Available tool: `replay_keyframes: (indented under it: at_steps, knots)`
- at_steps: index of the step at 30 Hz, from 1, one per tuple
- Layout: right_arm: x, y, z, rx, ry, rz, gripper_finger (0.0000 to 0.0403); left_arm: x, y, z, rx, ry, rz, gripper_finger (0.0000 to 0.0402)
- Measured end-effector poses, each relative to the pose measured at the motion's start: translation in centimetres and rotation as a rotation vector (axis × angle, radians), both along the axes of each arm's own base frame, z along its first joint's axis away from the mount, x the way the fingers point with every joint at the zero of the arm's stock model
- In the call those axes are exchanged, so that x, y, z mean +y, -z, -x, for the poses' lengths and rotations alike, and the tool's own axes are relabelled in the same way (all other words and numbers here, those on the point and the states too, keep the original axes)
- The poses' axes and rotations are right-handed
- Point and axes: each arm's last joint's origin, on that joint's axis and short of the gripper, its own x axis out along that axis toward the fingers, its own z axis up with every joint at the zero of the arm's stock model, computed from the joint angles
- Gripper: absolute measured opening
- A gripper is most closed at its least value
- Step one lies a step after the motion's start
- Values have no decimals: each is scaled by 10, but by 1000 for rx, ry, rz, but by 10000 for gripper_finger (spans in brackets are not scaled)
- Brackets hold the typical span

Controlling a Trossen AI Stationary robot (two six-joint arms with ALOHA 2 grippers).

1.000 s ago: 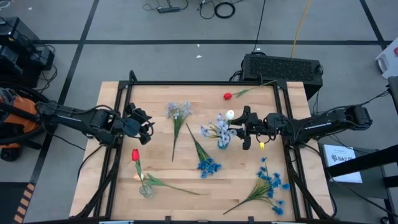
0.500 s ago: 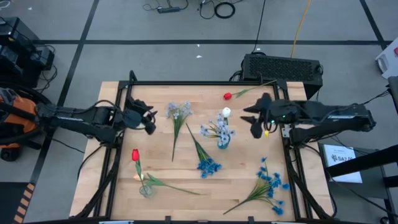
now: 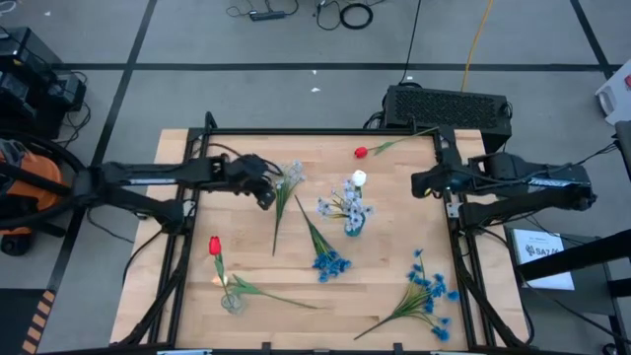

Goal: Sort flowers into vase by color
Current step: Put the white flowers into the blue flower vase

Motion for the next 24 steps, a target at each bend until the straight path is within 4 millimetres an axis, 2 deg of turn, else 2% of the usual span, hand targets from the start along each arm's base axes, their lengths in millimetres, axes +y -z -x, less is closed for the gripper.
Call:
replay_keyframes:
  at_steps: [8, 13, 19, 24]
  knots:
    - [0, 13, 0, 47, -5, -36, 93, 16, 18, -46, 120, -54, 141, 136]
    - [2, 21, 2, 98, -36, -82, 93, 21, 15, -65, 164, -79, 165, 136]
    - [3, 39, 11, 197, -68, -98, 93, 27, 13, -71, 251, -260, 267, 136]
    - [3, 50, 16, 223, -90, -97, 93, 30, 29, -75, 304, -316, 334, 136]
